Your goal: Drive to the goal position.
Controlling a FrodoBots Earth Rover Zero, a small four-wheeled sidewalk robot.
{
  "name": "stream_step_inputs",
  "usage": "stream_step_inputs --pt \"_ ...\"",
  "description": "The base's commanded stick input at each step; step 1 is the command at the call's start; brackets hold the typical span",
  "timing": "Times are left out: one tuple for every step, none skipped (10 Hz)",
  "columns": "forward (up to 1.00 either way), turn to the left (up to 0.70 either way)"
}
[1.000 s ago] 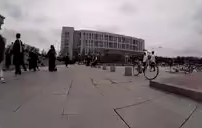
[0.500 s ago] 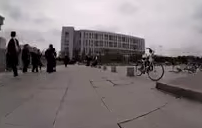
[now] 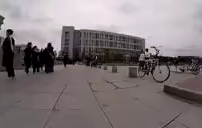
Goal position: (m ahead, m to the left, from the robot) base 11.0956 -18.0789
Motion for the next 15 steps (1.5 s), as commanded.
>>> stream_step_inputs --pt "0.7 0.0" --pt "0.7 0.0" --pt "0.7 0.0" --pt "0.7 0.0" --pt "0.7 0.0" --pt "0.7 0.0" --pt "0.7 0.0" --pt "0.7 0.0" --pt "0.7 0.0" --pt "0.7 0.0" --pt "0.7 0.0" --pt "0.7 0.0" --pt "0.7 0.0" --pt "0.7 0.0" --pt "0.7 0.0"
